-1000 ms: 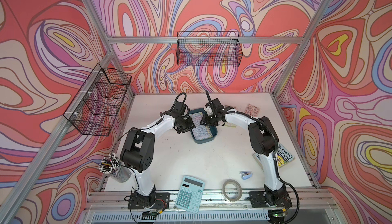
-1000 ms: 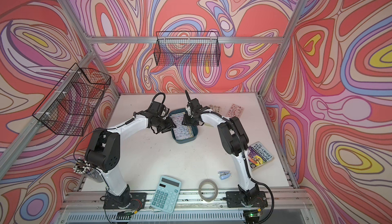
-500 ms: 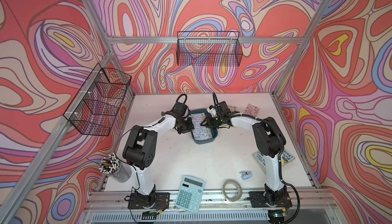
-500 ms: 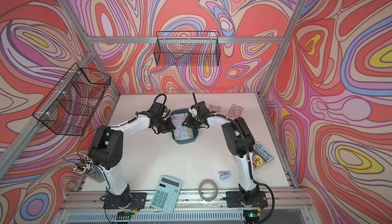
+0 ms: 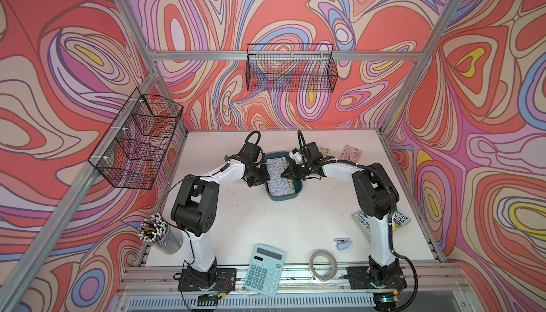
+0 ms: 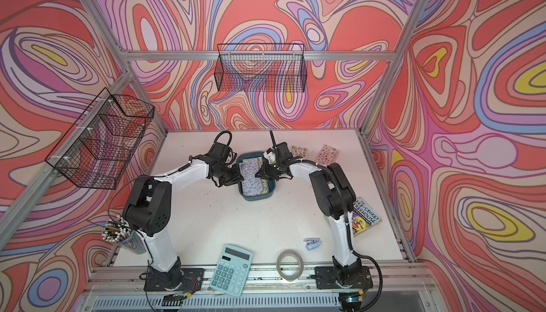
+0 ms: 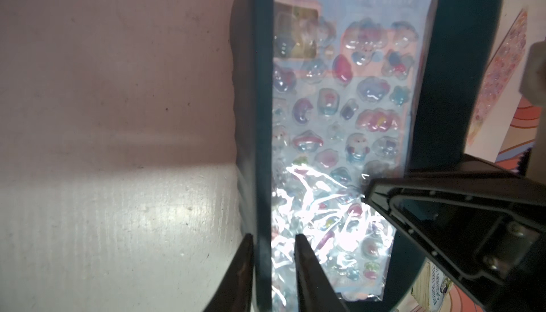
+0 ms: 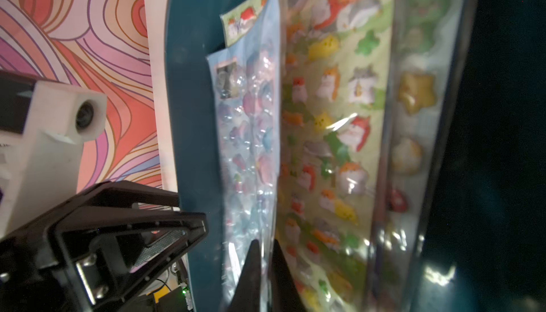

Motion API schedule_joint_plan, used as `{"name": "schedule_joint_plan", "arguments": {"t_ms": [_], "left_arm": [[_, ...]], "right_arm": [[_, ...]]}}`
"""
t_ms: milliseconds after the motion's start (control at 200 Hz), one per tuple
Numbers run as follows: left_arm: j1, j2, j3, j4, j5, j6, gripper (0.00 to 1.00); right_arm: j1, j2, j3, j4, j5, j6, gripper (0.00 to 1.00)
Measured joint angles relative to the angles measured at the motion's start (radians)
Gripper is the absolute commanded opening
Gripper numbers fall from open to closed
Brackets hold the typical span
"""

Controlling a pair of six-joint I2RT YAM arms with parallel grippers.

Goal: Take the stickers out of the storage box
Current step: Pick up the sticker from the storage box.

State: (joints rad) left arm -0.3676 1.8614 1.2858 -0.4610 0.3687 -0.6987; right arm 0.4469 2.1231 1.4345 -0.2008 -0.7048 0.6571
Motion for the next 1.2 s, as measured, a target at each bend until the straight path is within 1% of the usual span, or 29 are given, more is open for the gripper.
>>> {"name": "schedule_joint_plan", "arguments": {"t_ms": [60, 115, 175, 230, 300, 416, 531, 706, 741, 816, 961, 1097, 1197], "left_arm": [[0.000, 0.000, 0.003, -0.004, 0.000, 0.000, 0.29], [0.000, 0.000, 0.005, -0.007, 0.001, 0.000, 0.32], [0.000, 0.000, 0.008, -0.008, 0.002, 0.000, 0.38], [0.000, 0.000, 0.011, -0.008, 0.005, 0.001, 0.46], [0.000, -0.001, 0.018, -0.009, 0.008, 0.000, 0.51], [0.000, -0.013, 0.027, -0.017, 0.008, 0.000, 0.54], [0.000, -0.055, 0.035, -0.029, 0.005, 0.000, 0.57], [0.000, -0.141, 0.062, -0.037, 0.003, 0.000, 0.71], [0.000, -0.156, 0.063, -0.037, 0.003, 0.000, 0.73], [0.000, -0.177, 0.063, -0.037, 0.000, 0.000, 0.76], [0.000, -0.180, 0.056, -0.035, 0.015, -0.005, 0.77], [0.000, -0.180, 0.039, 0.010, 0.088, -0.024, 0.82], [0.000, -0.180, 0.022, 0.084, 0.158, -0.053, 0.83]], "right_arm": [[0.000, 0.000, 0.002, -0.005, 0.000, -0.001, 0.00], [0.000, 0.000, 0.009, -0.019, 0.002, -0.003, 0.00], [0.000, 0.000, 0.028, -0.048, 0.004, -0.013, 0.00], [0.000, 0.000, 0.051, -0.074, 0.007, -0.025, 0.00], [0.000, 0.000, 0.085, -0.106, 0.009, -0.039, 0.00], [-0.001, -0.002, 0.137, -0.152, 0.010, -0.059, 0.00], [-0.003, -0.015, 0.172, -0.195, 0.025, -0.075, 0.00], [-0.017, -0.057, 0.207, -0.234, 0.042, -0.093, 0.00], [-0.021, -0.068, 0.209, -0.236, 0.044, -0.095, 0.00], [-0.030, -0.089, 0.211, -0.237, 0.046, -0.095, 0.00], [-0.049, -0.124, 0.199, -0.204, 0.009, -0.071, 0.00], [-0.074, -0.158, 0.148, -0.115, -0.069, -0.009, 0.00], [-0.087, -0.171, 0.113, -0.057, -0.118, 0.031, 0.00]]}}
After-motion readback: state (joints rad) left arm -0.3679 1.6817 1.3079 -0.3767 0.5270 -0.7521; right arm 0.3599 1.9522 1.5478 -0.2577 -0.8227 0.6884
